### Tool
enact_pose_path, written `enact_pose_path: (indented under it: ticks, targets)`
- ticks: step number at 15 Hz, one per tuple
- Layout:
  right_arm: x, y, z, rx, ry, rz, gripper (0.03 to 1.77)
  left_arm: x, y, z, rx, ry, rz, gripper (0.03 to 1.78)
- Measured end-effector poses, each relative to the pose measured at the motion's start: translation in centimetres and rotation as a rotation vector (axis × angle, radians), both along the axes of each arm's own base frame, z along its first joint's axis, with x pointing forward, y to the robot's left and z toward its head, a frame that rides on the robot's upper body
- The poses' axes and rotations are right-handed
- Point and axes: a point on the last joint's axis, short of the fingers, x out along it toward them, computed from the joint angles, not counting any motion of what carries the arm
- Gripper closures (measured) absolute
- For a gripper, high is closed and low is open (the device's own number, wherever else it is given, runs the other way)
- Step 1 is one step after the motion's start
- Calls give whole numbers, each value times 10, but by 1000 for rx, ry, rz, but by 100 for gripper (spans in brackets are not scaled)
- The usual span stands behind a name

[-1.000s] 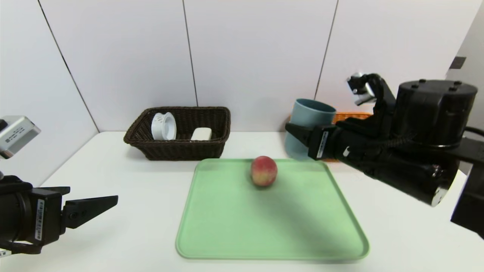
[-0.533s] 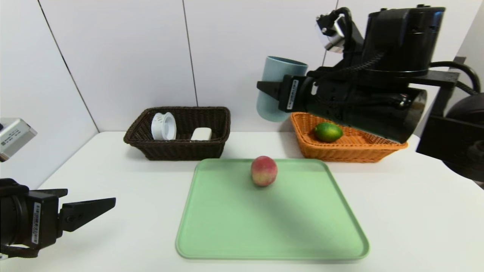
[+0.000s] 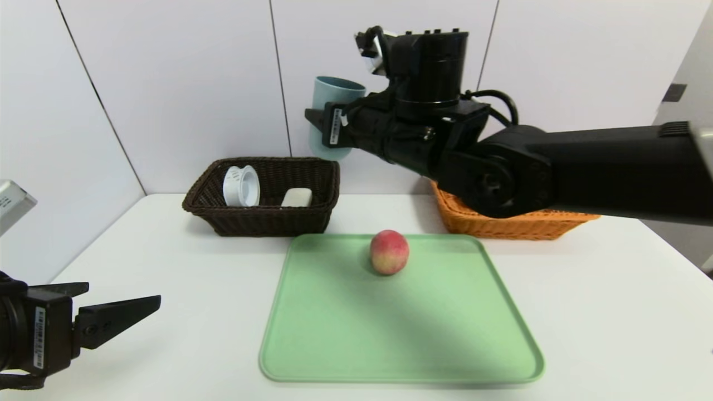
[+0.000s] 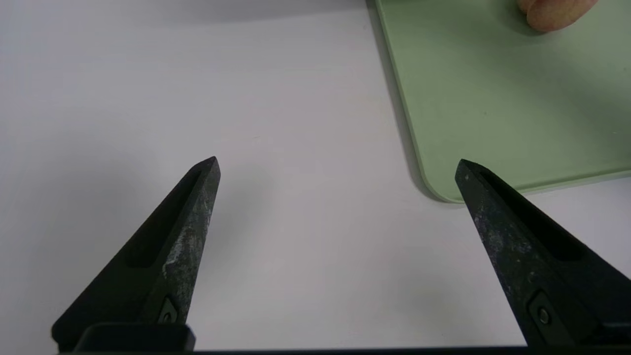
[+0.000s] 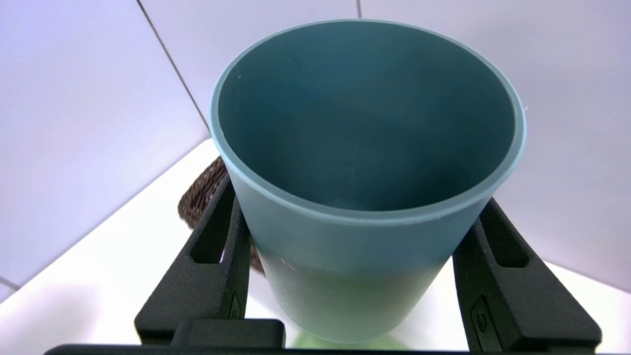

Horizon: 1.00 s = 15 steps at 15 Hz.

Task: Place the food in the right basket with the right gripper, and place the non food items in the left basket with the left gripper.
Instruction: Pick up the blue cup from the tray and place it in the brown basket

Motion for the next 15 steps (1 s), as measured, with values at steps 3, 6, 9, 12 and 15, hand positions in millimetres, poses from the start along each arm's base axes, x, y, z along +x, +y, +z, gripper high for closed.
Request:
enact_pose_path:
  ticks: [3,6,9,12,15]
  targets:
    - [23,24,-25,-11,-3,1,70,-3,5,3,12,-22,53,12]
    - [36,43,-60,-37,7,5,70,-9,10,5,15,-35,86,12]
    - [46,56,-88,-44,-40,4,70,-17,15,6,51,-45,99,12]
    - [52,62,-107,-55,-42,3,70,-26,19,4,62,-31,110,12]
    - [53,65,-116,-63,-42,6,70,-33,22,3,62,-33,123,12]
